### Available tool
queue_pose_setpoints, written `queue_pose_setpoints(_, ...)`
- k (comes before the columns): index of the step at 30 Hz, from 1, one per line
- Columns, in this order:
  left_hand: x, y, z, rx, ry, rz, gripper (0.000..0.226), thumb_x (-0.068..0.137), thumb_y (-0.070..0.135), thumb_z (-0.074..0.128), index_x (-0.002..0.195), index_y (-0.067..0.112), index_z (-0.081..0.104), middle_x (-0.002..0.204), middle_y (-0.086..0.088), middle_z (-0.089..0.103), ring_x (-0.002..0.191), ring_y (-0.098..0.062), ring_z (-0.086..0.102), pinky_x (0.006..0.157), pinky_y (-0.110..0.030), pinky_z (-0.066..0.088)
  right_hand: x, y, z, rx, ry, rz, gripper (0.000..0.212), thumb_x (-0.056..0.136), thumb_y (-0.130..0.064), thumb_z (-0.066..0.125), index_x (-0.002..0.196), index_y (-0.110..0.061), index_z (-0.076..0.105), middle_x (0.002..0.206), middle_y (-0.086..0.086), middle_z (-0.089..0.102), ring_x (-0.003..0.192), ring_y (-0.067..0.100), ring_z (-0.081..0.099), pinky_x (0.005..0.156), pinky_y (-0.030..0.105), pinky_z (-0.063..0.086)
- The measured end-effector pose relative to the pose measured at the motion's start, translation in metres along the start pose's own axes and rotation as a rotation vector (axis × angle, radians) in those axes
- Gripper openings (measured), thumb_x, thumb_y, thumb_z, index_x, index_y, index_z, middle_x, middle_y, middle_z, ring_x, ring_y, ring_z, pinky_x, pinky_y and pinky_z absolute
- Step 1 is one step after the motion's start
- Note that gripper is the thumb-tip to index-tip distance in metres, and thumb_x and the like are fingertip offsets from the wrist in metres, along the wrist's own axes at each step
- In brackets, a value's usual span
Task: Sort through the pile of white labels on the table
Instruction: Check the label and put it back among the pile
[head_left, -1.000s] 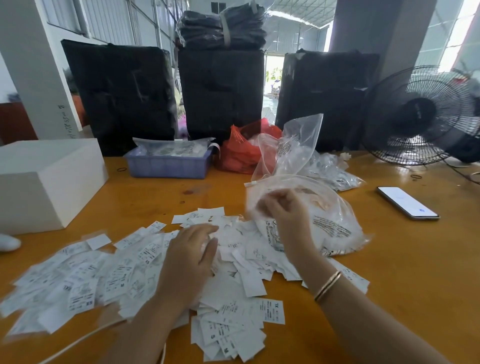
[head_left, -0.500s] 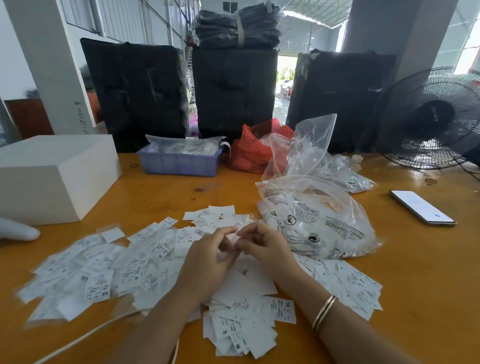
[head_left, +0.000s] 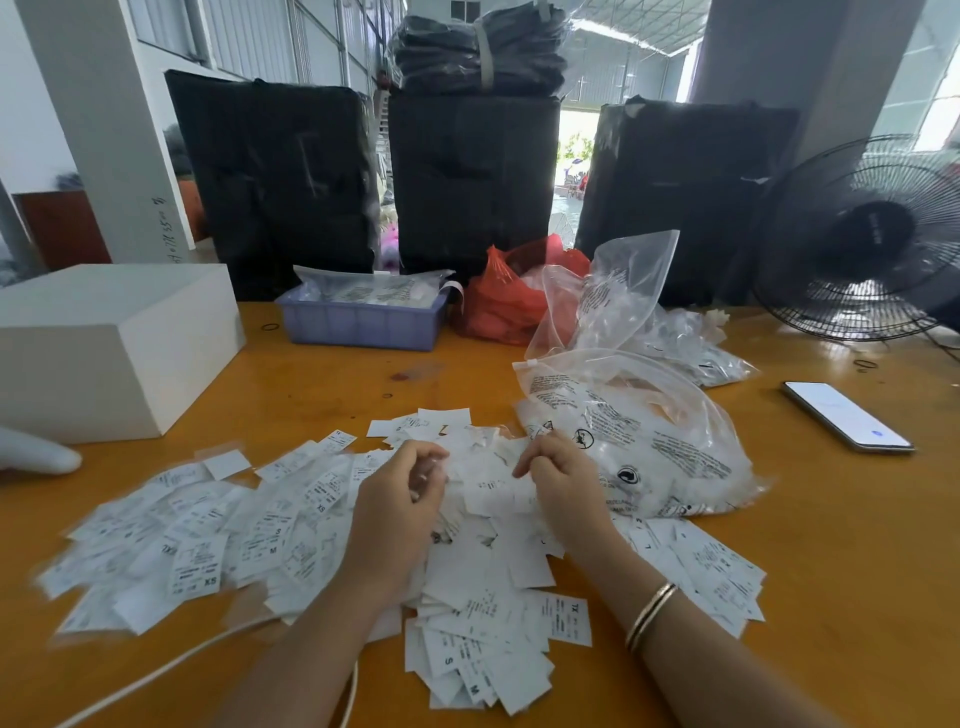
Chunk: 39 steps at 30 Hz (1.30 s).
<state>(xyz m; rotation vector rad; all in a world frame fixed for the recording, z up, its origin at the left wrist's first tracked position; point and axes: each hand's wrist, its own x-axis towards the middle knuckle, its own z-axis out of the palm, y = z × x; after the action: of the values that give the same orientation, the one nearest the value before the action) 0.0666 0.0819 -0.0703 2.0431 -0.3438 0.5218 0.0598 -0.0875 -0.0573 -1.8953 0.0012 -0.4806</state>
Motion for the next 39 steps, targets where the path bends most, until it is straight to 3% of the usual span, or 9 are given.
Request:
queue_pose_setpoints(3,0.001,0.001,-0.002,0.001,0.046,-0.023,0.015,0.093,0.014,0.057,0.1,0.027,0.059,0.084,0.017,0.061,0.073,0.004,0.057,0.06,-0.006,0.045,-0.003,0.0,0.007,-0.466,-0.23,-0.22,0.016,0.09,-0.027,0.053,0.092,-0.025,0.068,0.08,-0.016,0.047,0.062,0.001,0.042,0.054,0.015,0.027)
queue_pose_setpoints(7,0.003,0.003,-0.006,-0.021,0.105,-0.105,0.015,0.089,0.017,0.064,0.094,0.026,0.054,0.087,0.021,0.057,0.072,0.003,0.057,0.056,-0.002,0.043,-0.006,0.002,0.016,-0.911,-0.328,-0.367,0.043,0.087,-0.058,0.047,0.118,-0.033,0.062,0.1,-0.01,0.052,0.084,0.013,0.056,0.061,0.023,0.035)
queue_pose_setpoints(10,0.004,0.004,-0.007,-0.081,0.118,-0.151,0.012,0.087,0.018,0.067,0.083,0.024,0.057,0.083,0.017,0.061,0.073,0.002,0.058,0.055,0.0,0.041,-0.003,0.001,0.016,-0.701,-0.208,-0.35,0.03,0.095,-0.041,0.048,0.099,-0.02,0.07,0.077,-0.014,0.049,0.061,0.005,0.047,0.052,0.018,0.029)
queue_pose_setpoints(14,0.004,0.006,-0.007,-0.162,0.078,-0.167,0.014,0.09,0.018,0.061,0.088,0.032,0.06,0.086,0.017,0.067,0.081,0.006,0.062,0.06,-0.003,0.045,0.003,-0.001,0.011,-0.077,-0.049,0.014,0.03,0.095,-0.03,0.053,0.068,-0.019,0.062,0.054,-0.011,0.054,0.042,0.002,0.04,0.044,0.013,0.032)
queue_pose_setpoints(18,0.004,0.007,-0.006,-0.269,0.038,-0.191,0.024,0.09,0.011,0.061,0.093,0.035,0.061,0.087,0.015,0.071,0.082,0.008,0.065,0.067,-0.011,0.053,0.004,-0.003,0.006,0.4,-0.065,0.257,0.031,0.097,-0.027,0.051,0.07,-0.012,0.059,0.048,-0.005,0.043,0.042,0.009,0.032,0.047,0.022,0.028)
queue_pose_setpoints(24,0.006,0.008,-0.006,-0.575,0.051,-0.354,0.027,0.086,0.004,0.065,0.103,0.024,0.063,0.09,0.0,0.073,0.08,-0.01,0.072,0.063,-0.015,0.054,0.004,-0.002,0.01,0.452,-0.058,0.277,0.021,0.1,-0.023,0.044,0.086,-0.015,0.057,0.045,-0.007,0.043,0.039,0.007,0.035,0.043,0.019,0.032)
queue_pose_setpoints(29,0.007,0.006,-0.005,-0.625,0.02,-0.424,0.018,0.09,0.01,0.062,0.099,0.024,0.069,0.084,0.004,0.074,0.081,-0.009,0.071,0.064,-0.015,0.054,0.0,0.0,0.016,0.356,-0.022,0.174,0.011,0.098,-0.014,0.046,0.098,-0.021,0.054,0.05,-0.01,0.043,0.043,0.006,0.036,0.043,0.019,0.034)
queue_pose_setpoints(33,0.006,0.006,-0.004,-0.618,-0.01,-0.43,0.01,0.088,0.016,0.065,0.092,0.021,0.073,0.08,0.004,0.074,0.078,-0.008,0.07,0.064,-0.014,0.054,-0.002,0.0,0.018,0.109,-0.011,0.02,0.039,0.096,-0.006,0.046,0.093,-0.042,0.06,0.067,-0.013,0.048,0.054,0.004,0.044,0.054,0.018,0.037)
queue_pose_setpoints(39,0.005,0.01,-0.005,-0.549,-0.056,-0.367,0.008,0.085,0.016,0.067,0.087,0.022,0.072,0.078,0.009,0.073,0.076,-0.004,0.069,0.062,-0.012,0.052,-0.01,-0.009,0.021,0.044,-0.188,-0.136,0.02,0.095,-0.013,0.053,0.099,-0.017,0.072,0.081,-0.01,0.057,0.066,-0.008,0.052,0.059,0.009,0.04)
